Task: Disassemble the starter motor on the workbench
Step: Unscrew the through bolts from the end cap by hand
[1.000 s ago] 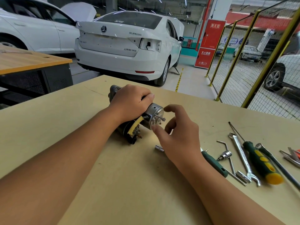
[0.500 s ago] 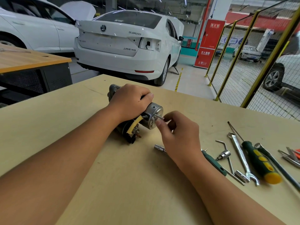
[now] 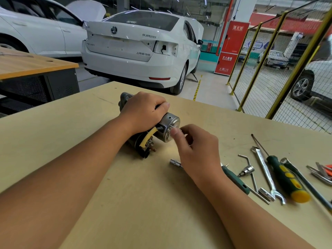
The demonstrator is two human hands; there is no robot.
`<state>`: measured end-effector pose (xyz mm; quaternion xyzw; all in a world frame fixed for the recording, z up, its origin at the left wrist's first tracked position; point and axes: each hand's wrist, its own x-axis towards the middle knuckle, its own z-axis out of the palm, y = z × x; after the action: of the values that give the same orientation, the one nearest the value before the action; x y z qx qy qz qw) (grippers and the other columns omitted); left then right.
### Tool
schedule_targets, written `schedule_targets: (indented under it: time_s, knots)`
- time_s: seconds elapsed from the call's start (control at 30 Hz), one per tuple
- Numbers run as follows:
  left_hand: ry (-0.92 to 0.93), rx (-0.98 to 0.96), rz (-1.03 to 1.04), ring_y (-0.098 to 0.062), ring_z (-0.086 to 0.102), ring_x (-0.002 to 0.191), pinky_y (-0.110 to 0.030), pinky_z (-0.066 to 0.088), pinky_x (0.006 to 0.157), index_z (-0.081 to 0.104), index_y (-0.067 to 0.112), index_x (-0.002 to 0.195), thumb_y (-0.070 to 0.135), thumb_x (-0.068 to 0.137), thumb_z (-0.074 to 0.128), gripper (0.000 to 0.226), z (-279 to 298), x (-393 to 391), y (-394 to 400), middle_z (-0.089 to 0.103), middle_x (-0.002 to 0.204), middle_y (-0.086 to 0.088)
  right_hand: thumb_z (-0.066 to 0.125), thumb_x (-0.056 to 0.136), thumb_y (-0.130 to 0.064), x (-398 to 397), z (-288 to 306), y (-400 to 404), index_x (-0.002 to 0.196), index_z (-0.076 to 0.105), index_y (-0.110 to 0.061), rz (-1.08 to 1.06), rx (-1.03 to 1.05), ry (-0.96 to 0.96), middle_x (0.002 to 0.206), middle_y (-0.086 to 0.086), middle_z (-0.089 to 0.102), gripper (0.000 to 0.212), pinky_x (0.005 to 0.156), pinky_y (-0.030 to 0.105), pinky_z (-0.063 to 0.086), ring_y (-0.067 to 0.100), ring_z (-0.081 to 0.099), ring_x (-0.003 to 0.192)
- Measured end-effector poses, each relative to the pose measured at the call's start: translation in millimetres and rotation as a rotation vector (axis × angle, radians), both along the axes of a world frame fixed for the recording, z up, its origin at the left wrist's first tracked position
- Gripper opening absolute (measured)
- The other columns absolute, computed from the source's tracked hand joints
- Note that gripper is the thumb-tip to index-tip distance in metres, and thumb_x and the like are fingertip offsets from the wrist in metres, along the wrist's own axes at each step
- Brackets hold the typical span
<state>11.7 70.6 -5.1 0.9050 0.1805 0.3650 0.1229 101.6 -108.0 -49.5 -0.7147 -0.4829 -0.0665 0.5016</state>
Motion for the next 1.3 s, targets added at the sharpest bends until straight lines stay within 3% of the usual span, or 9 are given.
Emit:
schedule_targets:
  time_s: [0.17,0.3,0.43,0.6,0.73,0.9,1.03,1.2,1.3]
  knots:
    - [-0.005,0.006,-0.003,-0.016,0.054,0.064,-0.031,0.034,0.061,0.057,0.024,0.065,0.043,0.098,0.045,0.040,-0.2,0.4,0.4,0.057,0.061,0.006,0.077,0.084,-0.039,0.1,0.9,-1.6,0.107,0.058,-0.041,0.001,-0.001,0.005,0.071,-0.023,0.064,0.029,0.053,0.014,0.041,0.002,0.060,0.063]
    - [-0.002,0.002,0.000,-0.016,0.055,0.065,-0.031,0.033,0.061,0.061,0.020,0.068,0.044,0.097,0.044,0.041,-0.4,0.5,0.5,0.058,0.061,0.005,0.061,0.096,-0.048,1.4,0.1,0.6,0.081,0.061,-0.029,0.001,-0.013,0.026,0.060,-0.011,0.060,0.025,0.054,0.034,0.047,0.009,0.057,0.056]
    - [-0.011,-0.002,-0.002,-0.015,0.052,0.061,-0.030,0.031,0.060,0.054,0.023,0.062,0.042,0.098,0.045,0.042,-0.4,0.4,-0.1,0.054,0.057,0.004,0.076,0.084,-0.043,-0.2,1.1,-1.0,0.104,0.056,-0.041,0.001,-0.010,0.003,0.068,-0.023,0.063,0.029,0.053,0.014,0.041,0.001,0.060,0.063]
    - [-0.010,0.001,0.002,-0.018,0.053,0.062,-0.032,0.036,0.060,0.055,0.021,0.063,0.042,0.098,0.046,0.042,0.4,0.0,-0.7,0.055,0.058,0.004,0.057,0.097,-0.051,-0.1,1.6,-0.3,0.070,0.056,-0.028,-0.025,0.010,0.021,0.057,-0.010,0.059,0.036,0.051,0.036,0.044,0.011,0.054,0.055]
    - [-0.010,-0.001,-0.002,-0.017,0.052,0.061,-0.031,0.033,0.059,0.055,0.021,0.063,0.042,0.098,0.046,0.042,0.3,-0.3,-1.0,0.054,0.058,0.003,0.080,0.081,-0.037,-1.4,2.4,-2.7,0.101,0.057,-0.041,-0.002,0.019,0.011,0.069,-0.019,0.063,0.031,0.056,0.012,0.042,0.002,0.059,0.064]
    - [-0.002,0.000,-0.001,-0.016,0.053,0.063,-0.032,0.034,0.059,0.057,0.021,0.064,0.041,0.099,0.047,0.041,0.6,-0.7,-1.7,0.055,0.059,0.003,0.068,0.092,-0.045,-0.4,0.6,-1.1,0.092,0.062,-0.037,0.012,0.004,0.023,0.063,-0.017,0.061,0.010,0.051,0.020,0.037,0.004,0.057,0.059]
    - [-0.001,-0.003,0.000,-0.013,0.053,0.062,-0.030,0.030,0.059,0.057,0.022,0.065,0.040,0.099,0.047,0.040,0.1,-0.7,-1.8,0.055,0.059,0.005,0.075,0.083,-0.030,-0.7,2.1,-3.4,0.110,0.051,-0.045,0.013,-0.009,0.007,0.067,-0.017,0.064,0.039,0.049,0.013,0.038,0.005,0.060,0.059]
    - [0.004,-0.003,0.002,-0.013,0.053,0.062,-0.030,0.031,0.059,0.056,0.024,0.064,0.040,0.100,0.048,0.040,0.6,-1.0,-1.6,0.055,0.059,0.006,0.068,0.092,-0.037,0.6,1.9,-1.2,0.088,0.060,-0.034,0.021,0.025,0.031,0.060,-0.010,0.061,0.010,0.052,0.022,0.044,0.008,0.059,0.058]
    - [0.004,-0.001,0.003,-0.012,0.053,0.062,-0.028,0.029,0.059,0.057,0.024,0.065,0.040,0.100,0.047,0.040,0.4,-1.0,-1.9,0.055,0.059,0.006,0.079,0.079,-0.028,-2.3,2.8,-3.1,0.108,0.052,-0.043,0.042,0.008,0.010,0.068,-0.016,0.063,0.043,0.055,0.013,0.043,0.005,0.060,0.061]
